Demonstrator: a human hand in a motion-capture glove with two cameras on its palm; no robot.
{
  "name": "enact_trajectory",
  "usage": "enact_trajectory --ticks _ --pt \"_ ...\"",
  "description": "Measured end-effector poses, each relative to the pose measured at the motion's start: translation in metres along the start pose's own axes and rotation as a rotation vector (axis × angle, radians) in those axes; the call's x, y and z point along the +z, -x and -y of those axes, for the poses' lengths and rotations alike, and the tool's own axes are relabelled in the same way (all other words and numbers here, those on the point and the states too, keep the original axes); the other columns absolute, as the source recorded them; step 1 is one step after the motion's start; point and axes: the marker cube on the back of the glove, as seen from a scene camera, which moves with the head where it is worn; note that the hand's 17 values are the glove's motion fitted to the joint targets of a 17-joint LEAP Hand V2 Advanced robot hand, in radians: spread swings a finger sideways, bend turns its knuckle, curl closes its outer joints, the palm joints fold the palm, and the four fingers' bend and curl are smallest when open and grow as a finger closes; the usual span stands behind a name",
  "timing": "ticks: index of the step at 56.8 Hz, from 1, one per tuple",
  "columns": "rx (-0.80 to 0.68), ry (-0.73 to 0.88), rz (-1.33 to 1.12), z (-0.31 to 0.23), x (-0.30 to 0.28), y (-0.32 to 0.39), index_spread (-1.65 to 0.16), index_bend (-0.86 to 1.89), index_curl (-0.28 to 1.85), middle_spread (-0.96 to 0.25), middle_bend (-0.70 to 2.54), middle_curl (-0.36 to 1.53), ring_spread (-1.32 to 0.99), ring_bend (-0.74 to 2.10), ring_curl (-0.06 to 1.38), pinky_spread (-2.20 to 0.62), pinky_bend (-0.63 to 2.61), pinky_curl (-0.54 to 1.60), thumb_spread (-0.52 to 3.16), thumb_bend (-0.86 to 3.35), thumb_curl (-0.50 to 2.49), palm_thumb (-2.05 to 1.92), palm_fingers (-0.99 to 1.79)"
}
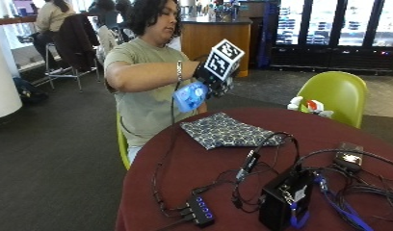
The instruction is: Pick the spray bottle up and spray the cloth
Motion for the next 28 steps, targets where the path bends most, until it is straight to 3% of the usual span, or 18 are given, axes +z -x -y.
enact_trajectory --ticks 10,17,28 --pt "-0.381 -0.351 0.466 -0.028 -0.050 0.073 -0.28 0.33 0.60 -0.20 0.68 0.56 -0.22 0.76 0.49 -0.32 0.46 0.42 0.31 -0.03 0.80 0.96 1.39" --pt "-0.635 -0.525 0.754 -0.021 -0.030 0.142 -0.28 0.32 0.61 -0.20 0.68 0.56 -0.22 0.76 0.49 -0.32 0.46 0.42 0.31 -0.03 0.81 0.96 1.39" --pt "-0.711 -0.603 0.943 0.032 0.028 0.174 -0.28 0.31 0.61 -0.20 0.68 0.56 -0.21 0.77 0.49 -0.32 0.46 0.42 0.31 -0.03 0.82 0.97 1.39"
